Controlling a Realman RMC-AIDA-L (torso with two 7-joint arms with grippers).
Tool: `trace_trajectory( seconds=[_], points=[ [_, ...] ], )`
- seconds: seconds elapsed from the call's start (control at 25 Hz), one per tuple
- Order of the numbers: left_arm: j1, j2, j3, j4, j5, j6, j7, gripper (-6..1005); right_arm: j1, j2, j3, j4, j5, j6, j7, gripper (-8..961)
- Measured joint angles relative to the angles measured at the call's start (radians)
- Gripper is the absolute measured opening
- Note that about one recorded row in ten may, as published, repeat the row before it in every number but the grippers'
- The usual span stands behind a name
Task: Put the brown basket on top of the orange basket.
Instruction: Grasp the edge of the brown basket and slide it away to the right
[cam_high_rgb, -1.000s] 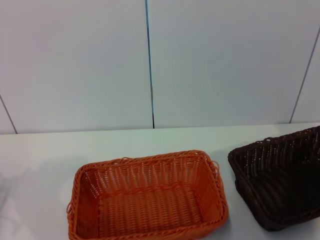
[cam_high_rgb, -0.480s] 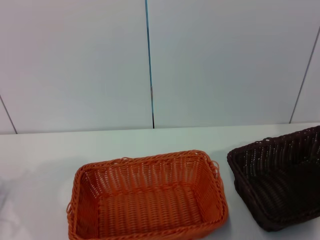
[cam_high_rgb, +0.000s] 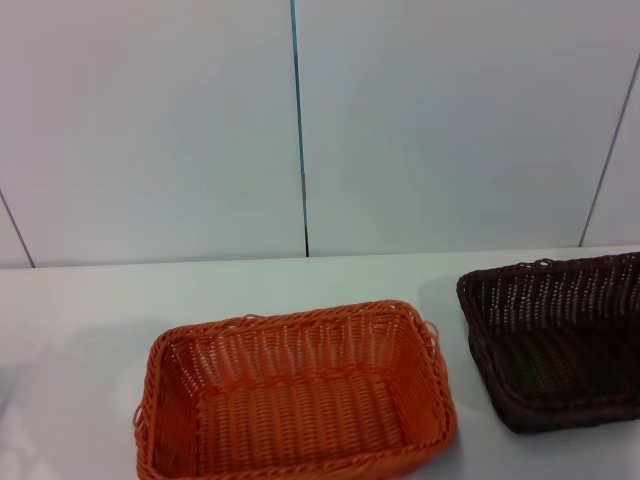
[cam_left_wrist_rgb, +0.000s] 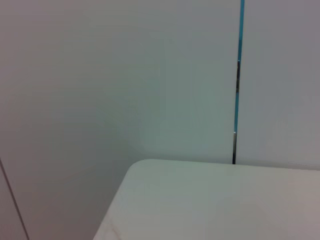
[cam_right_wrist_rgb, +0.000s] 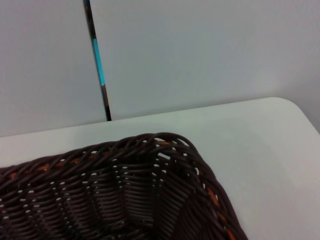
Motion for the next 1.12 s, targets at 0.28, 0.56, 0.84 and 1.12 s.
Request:
trace_trajectory(
  seconds=[0.28,0.56,0.84,1.12],
  points=[
    [-0.004,-0.001,-0.006,0.0,0.0,0.0,0.001,894,-0.002,-0.001,-0.023,0.0,-0.004,0.006,-0.009,283],
    [-0.004,-0.004,-0.006,0.0,0.0,0.0,-0.002,894,-0.01,-0.004,-0.075,0.0,-0.005,0.011,-0.01,269],
    [-0.003,-0.005,-0.009,0.0,0.0,0.0,-0.003,894,-0.014,-0.007,-0.09,0.003,-0.005,0.02,-0.01,264],
    [-0.004,-0.006,-0.012,-0.001,0.0,0.0,-0.003,893,-0.015,-0.01,-0.09,0.011,-0.007,0.015,-0.011,256]
  ],
)
